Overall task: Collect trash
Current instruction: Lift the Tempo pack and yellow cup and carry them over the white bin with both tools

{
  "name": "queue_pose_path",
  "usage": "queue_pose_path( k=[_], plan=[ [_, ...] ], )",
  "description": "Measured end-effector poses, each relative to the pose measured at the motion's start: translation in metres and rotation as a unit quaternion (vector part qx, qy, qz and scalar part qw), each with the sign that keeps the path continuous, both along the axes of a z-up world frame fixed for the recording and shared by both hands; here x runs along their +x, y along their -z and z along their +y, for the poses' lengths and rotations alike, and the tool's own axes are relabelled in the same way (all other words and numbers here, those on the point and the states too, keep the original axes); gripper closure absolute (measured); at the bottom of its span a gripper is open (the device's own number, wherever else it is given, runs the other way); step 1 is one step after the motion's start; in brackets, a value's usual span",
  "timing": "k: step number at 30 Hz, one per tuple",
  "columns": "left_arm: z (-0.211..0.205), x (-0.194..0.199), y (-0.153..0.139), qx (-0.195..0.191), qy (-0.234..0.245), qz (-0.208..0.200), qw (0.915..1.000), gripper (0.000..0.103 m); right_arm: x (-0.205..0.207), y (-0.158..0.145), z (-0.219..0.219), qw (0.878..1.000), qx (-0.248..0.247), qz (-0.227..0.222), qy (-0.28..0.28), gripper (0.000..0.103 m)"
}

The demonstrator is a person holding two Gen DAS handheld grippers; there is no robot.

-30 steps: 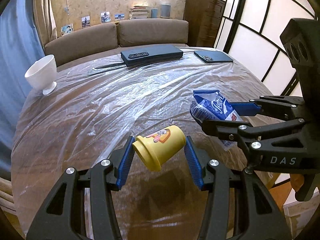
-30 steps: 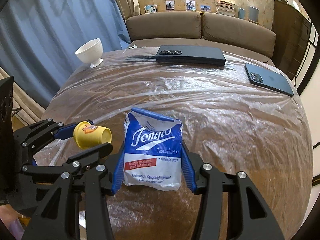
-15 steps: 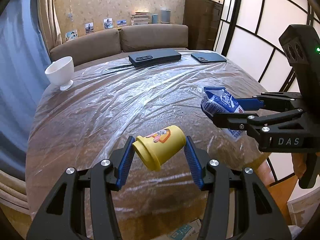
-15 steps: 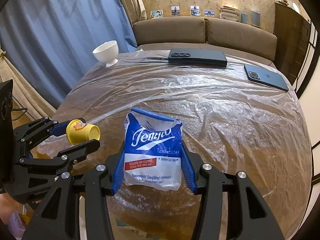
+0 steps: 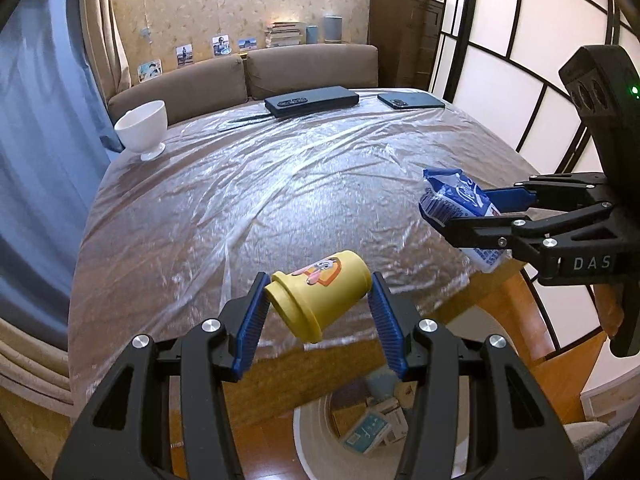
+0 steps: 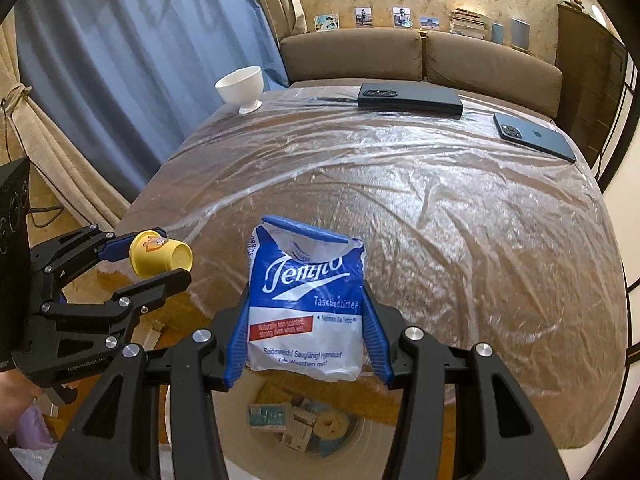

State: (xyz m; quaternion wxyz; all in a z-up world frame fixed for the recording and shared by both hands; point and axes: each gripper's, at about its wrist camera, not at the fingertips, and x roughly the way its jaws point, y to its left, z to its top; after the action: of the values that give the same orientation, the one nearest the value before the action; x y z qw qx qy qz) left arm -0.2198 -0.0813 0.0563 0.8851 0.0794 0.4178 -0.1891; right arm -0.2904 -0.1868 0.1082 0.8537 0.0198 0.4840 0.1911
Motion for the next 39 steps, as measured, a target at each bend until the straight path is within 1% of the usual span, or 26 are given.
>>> queue_pose_path(
  k=[14,23,34,39],
  plan=[
    [0.009,-0.036,0.004,0.004,-0.004,0.012,0.9999,0.051,-0.041,0.007,0.003,1.0,0.007,0.03,-0.006,0.055],
    [0.007,-0.062,0.01,0.02,0.004,0.019,0.9996,0.051,-0.067,0.016,0.009,0.999,0.0,0.05,-0.019,0.055],
    [-0.004,-0.086,0.028,0.021,0.017,0.05,0.9984,0.051,-0.088,0.033,0.013,0.996,-0.011,0.078,-0.036,0.055],
    [-0.006,-0.088,0.043,0.024,0.023,0.071,0.9969,0.051,-0.094,0.048,0.015,0.994,-0.016,0.097,-0.041,0.055]
  ],
)
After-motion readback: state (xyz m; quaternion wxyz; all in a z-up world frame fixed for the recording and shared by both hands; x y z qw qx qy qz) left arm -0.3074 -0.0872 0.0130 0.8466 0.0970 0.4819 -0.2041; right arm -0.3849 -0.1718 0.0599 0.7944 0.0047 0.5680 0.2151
